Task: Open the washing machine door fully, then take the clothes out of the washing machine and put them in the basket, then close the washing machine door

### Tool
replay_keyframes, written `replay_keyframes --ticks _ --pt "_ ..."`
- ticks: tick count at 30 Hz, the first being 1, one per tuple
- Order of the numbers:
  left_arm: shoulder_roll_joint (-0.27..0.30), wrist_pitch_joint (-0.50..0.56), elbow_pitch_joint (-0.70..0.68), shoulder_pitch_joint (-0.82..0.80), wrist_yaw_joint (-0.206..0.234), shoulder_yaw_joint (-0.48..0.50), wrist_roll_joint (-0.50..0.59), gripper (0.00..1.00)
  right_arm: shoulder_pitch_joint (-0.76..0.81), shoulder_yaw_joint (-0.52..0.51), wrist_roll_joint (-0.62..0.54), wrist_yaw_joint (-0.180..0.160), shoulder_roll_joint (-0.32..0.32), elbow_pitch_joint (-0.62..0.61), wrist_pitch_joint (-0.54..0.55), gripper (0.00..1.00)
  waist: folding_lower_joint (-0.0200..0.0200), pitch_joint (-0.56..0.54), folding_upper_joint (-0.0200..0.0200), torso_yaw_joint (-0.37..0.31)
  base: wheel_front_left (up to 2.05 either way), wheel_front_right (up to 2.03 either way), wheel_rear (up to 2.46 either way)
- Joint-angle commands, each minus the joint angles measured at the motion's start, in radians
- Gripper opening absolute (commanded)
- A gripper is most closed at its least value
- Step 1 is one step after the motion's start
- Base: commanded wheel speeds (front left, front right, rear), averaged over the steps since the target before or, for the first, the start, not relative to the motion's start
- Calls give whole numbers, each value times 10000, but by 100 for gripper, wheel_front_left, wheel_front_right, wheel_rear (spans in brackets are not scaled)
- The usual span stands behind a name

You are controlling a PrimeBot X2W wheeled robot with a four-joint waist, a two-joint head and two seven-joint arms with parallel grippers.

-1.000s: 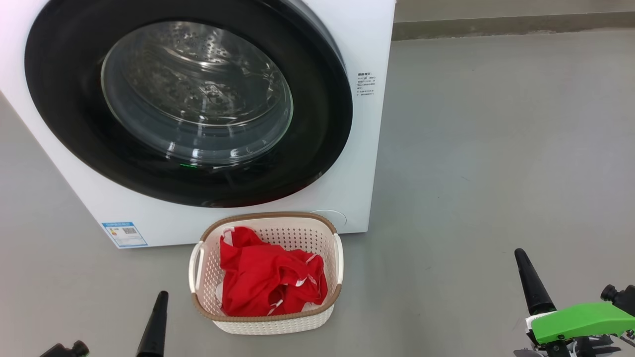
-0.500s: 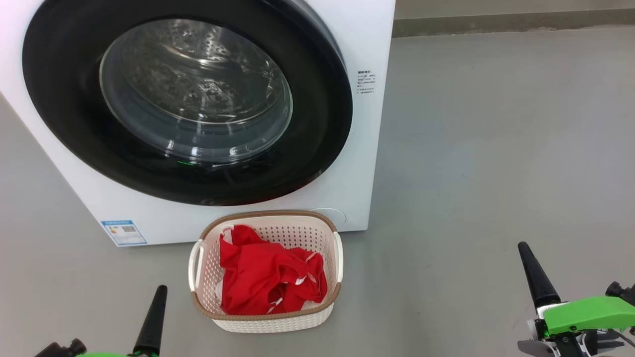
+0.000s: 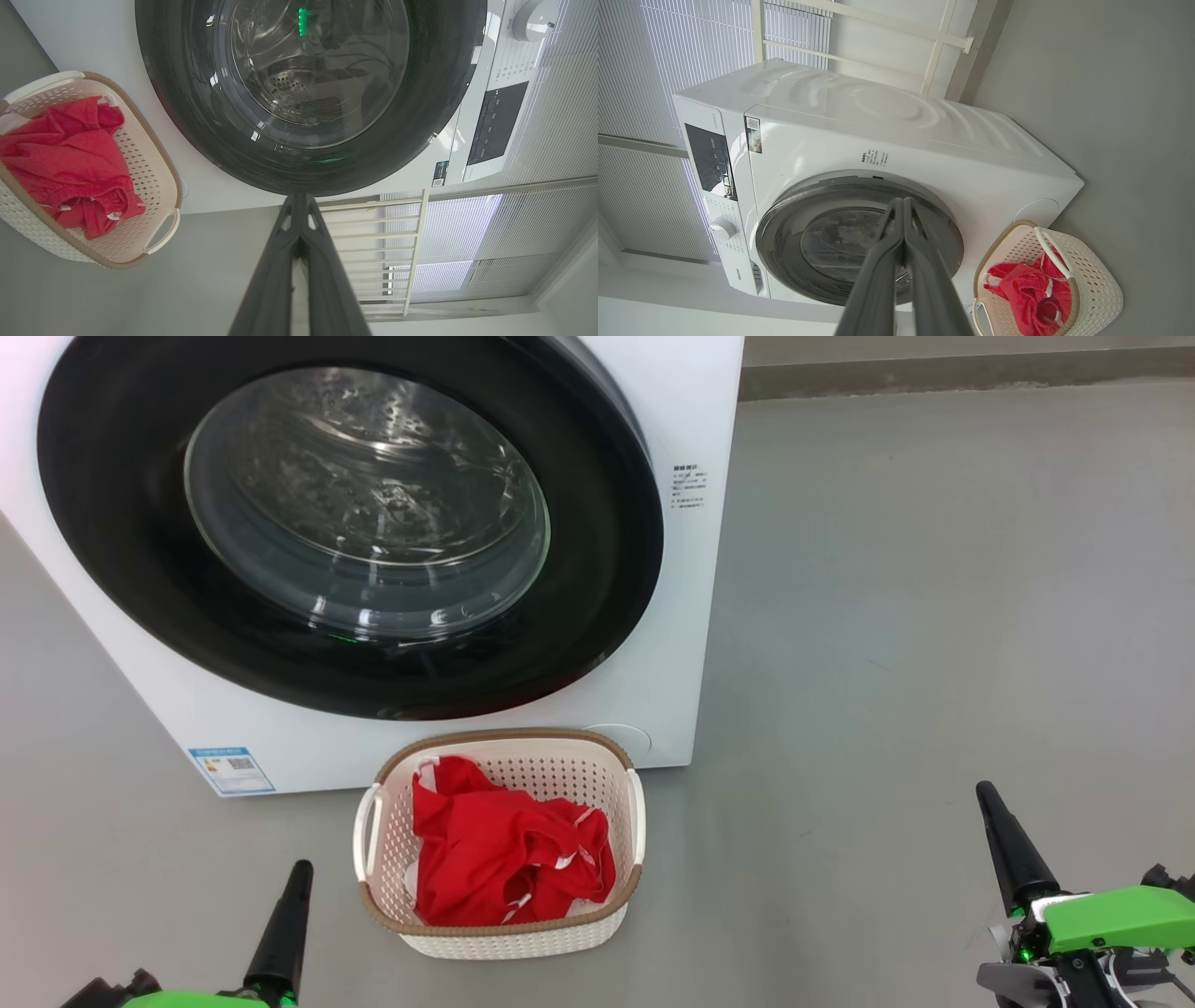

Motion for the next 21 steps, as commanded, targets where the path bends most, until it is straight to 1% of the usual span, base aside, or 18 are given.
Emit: replay_keyframes --ticks 1,10,21 --pt "150 99 -195 -478 -66 359 -356 0 -501 123 389 -7 -166 -247 103 0 0 8 0 0 0 0 0" --pt "158 346 -167 -590 -71 439 -1338 0 -601 54 1325 -7 -177 -230 357 0 0 46 0 -3 0 0 0" --pt "158 346 -168 -590 -71 438 -1339 0 -601 52 1323 -7 -176 -230 359 0 0 46 0 -3 0 0 0"
